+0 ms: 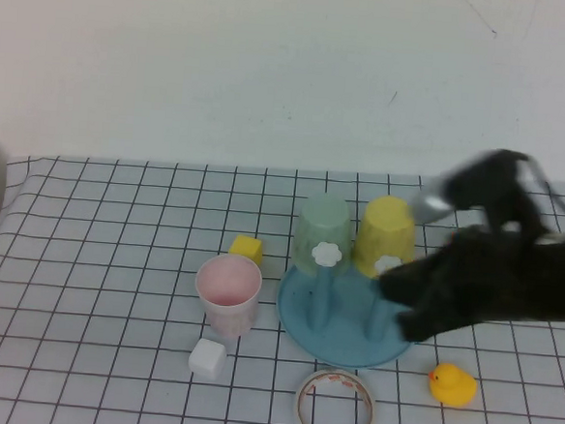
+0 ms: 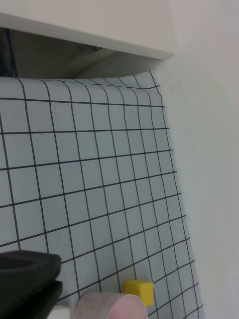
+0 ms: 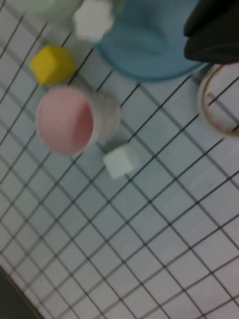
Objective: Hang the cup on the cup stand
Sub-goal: Pick up the cup from the table
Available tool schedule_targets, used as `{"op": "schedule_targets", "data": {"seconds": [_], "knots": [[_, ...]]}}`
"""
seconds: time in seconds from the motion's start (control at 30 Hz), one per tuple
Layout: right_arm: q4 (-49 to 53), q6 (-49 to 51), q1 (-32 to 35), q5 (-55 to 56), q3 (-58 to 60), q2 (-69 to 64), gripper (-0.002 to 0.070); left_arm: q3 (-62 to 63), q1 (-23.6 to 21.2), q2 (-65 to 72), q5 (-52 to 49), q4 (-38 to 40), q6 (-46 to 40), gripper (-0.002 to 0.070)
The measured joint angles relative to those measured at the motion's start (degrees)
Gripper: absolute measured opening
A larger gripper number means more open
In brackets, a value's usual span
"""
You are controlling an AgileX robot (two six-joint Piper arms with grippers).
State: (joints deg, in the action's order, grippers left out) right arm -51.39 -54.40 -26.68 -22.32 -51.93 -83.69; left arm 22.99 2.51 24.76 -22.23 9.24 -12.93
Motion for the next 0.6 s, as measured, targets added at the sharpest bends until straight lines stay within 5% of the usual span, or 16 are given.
{"op": "schedule_targets", "data": {"seconds": [0.27,0.6], "knots": [[-0.09,-4.19,-12.73,-0.27,-13.21,-13.30,0.0004,0.00,0.00,0.00,0.71,1.26,-0.08,-0.0001],[-0.52,5.45,-13.65,-7.10,-29.34,-29.35,0.0039,0.00,0.00,0.00,0.93,3.89,-0.08,-0.0001]]}}
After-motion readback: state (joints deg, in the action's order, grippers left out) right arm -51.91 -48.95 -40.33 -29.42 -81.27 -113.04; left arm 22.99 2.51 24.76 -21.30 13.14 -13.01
